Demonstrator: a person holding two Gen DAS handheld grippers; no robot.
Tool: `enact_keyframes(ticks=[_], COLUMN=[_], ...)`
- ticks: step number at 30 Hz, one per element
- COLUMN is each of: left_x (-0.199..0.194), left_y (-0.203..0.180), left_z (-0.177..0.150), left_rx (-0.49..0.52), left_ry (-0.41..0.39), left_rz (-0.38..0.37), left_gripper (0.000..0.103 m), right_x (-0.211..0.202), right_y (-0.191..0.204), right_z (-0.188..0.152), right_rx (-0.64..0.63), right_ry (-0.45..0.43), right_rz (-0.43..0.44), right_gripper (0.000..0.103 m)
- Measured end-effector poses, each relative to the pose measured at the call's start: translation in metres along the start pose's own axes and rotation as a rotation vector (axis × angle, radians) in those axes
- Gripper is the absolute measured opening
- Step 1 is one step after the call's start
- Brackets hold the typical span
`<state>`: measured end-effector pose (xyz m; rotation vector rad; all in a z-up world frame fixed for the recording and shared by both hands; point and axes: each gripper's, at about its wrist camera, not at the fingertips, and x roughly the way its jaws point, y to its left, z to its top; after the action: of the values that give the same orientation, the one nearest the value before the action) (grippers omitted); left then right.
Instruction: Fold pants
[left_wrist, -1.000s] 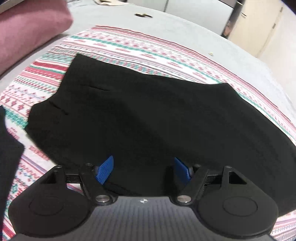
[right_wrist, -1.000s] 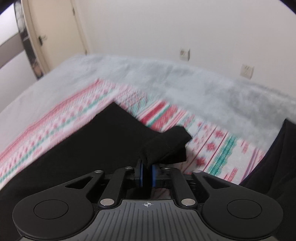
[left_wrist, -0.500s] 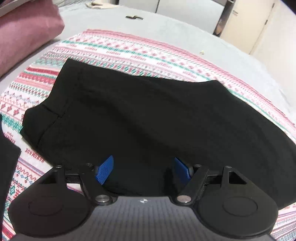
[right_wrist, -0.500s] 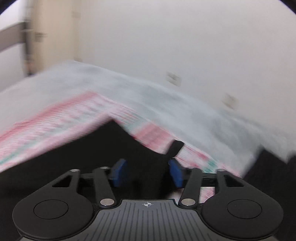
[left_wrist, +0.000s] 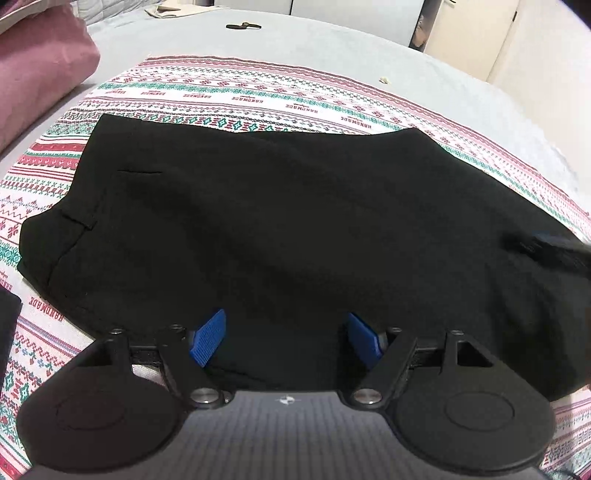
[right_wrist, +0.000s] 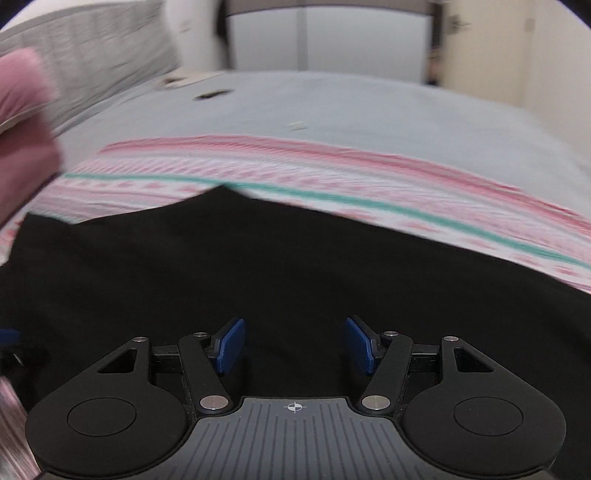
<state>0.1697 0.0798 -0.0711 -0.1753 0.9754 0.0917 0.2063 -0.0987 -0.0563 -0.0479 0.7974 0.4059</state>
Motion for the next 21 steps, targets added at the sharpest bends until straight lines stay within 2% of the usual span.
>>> enact_keyframes(ticks=[2,4,6,9,11,12,14,17,19,21], left_x=[0.0,0.0,0.001,0.001,0.002,0.001,0.003,0.002,-0.003,-0.01], left_y=[0.0,0.001,0.003,0.003,0.004,0.003,0.004,0.004,0.004,0.002], left_z=[0.0,0.001,0.002,0.002,0.003,0.002,0.004,0.005,0.006,0.008], left_rx=[0.003,0.001,-0.006,-0.008,-0.01,-0.013,-0.015,-0.015,-0.02,-0.017], left_ry=[0.001,0.004,0.008,0.012,0.013,0.014,0.015,0.014,0.006,-0.013], left_rz=[0.001,-0.002,-0.01,-0.017,-0.018,-0.017,-0.018,-0.02,-0.035,-0.048], left_gripper=[0.094,0.094,0.094,0.094,0.094,0.094,0.094,0.095,0.094,0.094], right_x=[0.033,0.062,0.075,0.095,0.102,0.103,0.098,0.069,0.037,0.003], right_y=[0.013,0.022,0.03,0.023,0.019,0.019,0.014,0.0,-0.006,-0.014], right_z=[0.018,0.034,0.045,0.066,0.072,0.073,0.074,0.06,0.038,0.01], right_rx=[0.013,0.019,0.006,0.074,0.1,0.11,0.157,0.236,0.239,0.231], right_ry=[0.048,0.068,0.026,-0.013,-0.033,-0.039,-0.054,-0.066,-0.07,-0.048], right_rz=[0.027,0.017,-0.026,-0.071,-0.109,-0.156,-0.223,-0.176,-0.121,-0.102], right_gripper=[0.061,0.063,0.063,0.063,0.069,0.074,0.074,0.075,0.076,0.076])
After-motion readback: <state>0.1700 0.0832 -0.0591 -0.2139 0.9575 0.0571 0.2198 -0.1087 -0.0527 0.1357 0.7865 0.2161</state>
